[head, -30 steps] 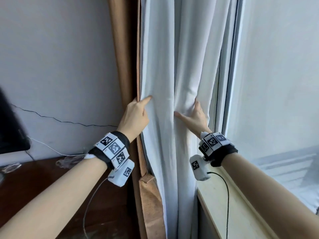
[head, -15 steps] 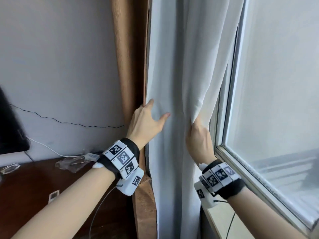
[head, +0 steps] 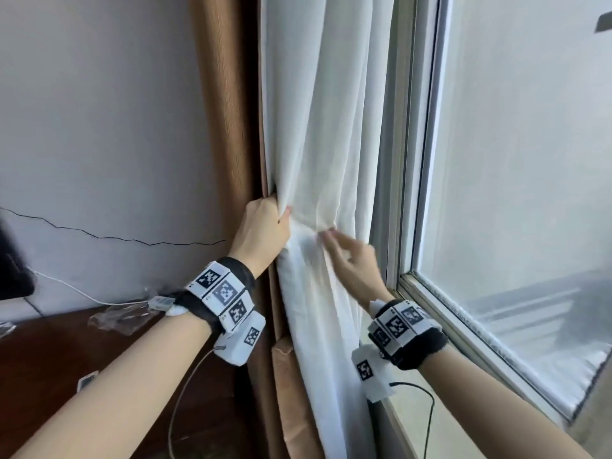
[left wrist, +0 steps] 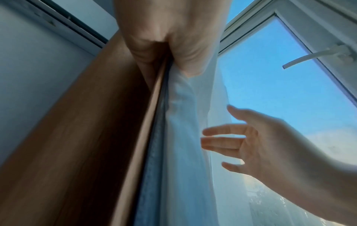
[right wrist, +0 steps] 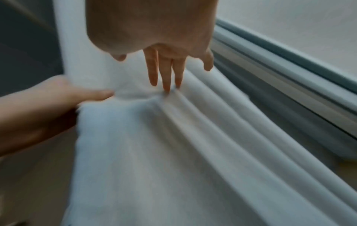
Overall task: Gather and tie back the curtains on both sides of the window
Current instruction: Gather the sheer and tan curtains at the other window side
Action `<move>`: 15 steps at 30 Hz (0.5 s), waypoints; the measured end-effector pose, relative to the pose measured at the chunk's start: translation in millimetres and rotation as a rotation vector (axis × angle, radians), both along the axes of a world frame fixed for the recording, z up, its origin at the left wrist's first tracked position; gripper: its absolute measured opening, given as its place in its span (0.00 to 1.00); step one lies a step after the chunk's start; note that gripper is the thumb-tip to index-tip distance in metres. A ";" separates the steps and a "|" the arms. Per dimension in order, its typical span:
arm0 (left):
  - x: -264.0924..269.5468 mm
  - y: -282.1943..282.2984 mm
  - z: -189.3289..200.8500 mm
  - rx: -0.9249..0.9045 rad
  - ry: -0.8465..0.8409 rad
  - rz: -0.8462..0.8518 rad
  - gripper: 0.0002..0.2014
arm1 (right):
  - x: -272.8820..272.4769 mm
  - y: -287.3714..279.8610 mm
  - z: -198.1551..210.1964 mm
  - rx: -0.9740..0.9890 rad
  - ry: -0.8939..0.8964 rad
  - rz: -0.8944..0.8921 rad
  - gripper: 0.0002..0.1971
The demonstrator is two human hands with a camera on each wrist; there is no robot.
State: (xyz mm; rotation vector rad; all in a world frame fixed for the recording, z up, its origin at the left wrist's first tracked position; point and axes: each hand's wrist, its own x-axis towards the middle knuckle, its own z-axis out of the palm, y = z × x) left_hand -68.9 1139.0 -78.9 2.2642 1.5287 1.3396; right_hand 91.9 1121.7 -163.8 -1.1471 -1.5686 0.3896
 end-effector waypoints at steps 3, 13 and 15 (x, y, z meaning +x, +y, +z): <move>-9.6 0.6 -3.5 0.049 0.017 0.041 0.12 | 23.6 11.5 3.8 0.014 0.139 -0.212 0.24; -8.3 3.0 -6.4 0.119 0.175 0.039 0.14 | 3.0 72.1 17.7 -0.191 -0.019 -0.208 0.20; -7.6 4.8 -6.7 0.120 0.183 0.035 0.14 | -4.6 70.0 18.6 -0.136 -0.058 -0.268 0.14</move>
